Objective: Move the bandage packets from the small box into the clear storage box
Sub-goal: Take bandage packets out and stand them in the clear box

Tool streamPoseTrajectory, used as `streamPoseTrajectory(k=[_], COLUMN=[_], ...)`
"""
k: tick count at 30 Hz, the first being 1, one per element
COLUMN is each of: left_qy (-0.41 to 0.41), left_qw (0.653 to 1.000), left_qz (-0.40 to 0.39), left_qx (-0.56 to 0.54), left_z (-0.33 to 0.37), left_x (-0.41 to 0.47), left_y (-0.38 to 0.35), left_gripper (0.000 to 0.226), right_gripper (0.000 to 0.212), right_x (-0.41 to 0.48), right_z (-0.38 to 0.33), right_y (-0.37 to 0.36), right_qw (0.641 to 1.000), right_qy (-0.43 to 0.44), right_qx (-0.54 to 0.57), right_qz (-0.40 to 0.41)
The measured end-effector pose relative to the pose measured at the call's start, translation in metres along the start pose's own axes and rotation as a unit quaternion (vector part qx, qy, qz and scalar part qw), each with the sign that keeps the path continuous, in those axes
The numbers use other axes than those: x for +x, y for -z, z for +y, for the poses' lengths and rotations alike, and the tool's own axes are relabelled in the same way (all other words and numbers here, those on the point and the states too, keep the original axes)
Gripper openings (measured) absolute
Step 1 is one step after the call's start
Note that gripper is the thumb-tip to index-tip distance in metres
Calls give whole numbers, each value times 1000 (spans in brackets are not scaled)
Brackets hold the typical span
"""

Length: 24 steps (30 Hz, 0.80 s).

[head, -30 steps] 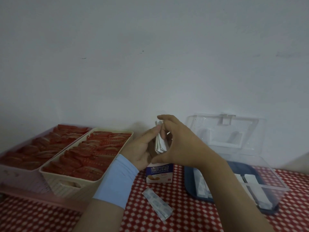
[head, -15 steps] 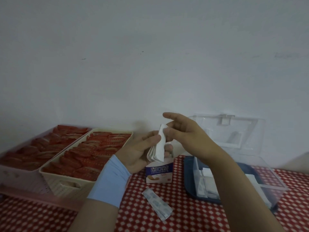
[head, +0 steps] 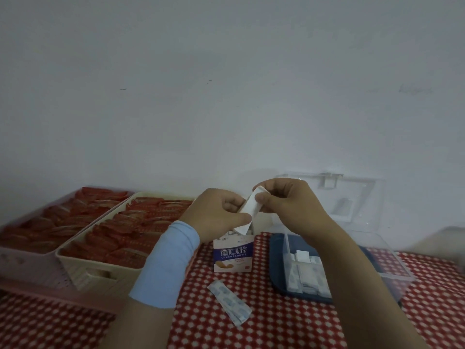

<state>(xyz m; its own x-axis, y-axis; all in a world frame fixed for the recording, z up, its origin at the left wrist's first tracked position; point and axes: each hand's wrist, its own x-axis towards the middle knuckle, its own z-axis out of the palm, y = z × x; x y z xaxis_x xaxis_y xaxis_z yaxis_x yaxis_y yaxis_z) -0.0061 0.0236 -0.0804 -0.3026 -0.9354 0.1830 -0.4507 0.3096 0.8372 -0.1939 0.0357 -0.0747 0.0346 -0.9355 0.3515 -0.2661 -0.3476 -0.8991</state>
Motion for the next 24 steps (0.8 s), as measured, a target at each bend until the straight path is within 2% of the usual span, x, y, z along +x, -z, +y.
streamPoseTrajectory(k=[3, 7, 15, 21, 24], left_qy=[12, 12, 12, 60, 97], left_qw=[999, 996, 997, 997, 995], left_qz=[5, 22, 41, 12, -11], left_qx=[-48, -87, -66, -35, 19], left_z=[1, 11, 24, 32, 25], left_x=[-1, -4, -14, -14, -11], left_y=[-9, -24, -60, -79, -79], left_gripper=[17, 20, 14, 12, 27], right_gripper=[10, 11, 8, 9, 8], right_x=[-4, -11, -21, -21, -18], right_z=[-2, -9, -21, -10, 4], right_y=[7, 26, 56, 77, 95], right_qw=[999, 995, 987, 979, 963], right_qy=[-33, -88, -107, -135, -148], right_qx=[30, 31, -59, -141, -223], right_qz=[4, -39, -102, -57, -8])
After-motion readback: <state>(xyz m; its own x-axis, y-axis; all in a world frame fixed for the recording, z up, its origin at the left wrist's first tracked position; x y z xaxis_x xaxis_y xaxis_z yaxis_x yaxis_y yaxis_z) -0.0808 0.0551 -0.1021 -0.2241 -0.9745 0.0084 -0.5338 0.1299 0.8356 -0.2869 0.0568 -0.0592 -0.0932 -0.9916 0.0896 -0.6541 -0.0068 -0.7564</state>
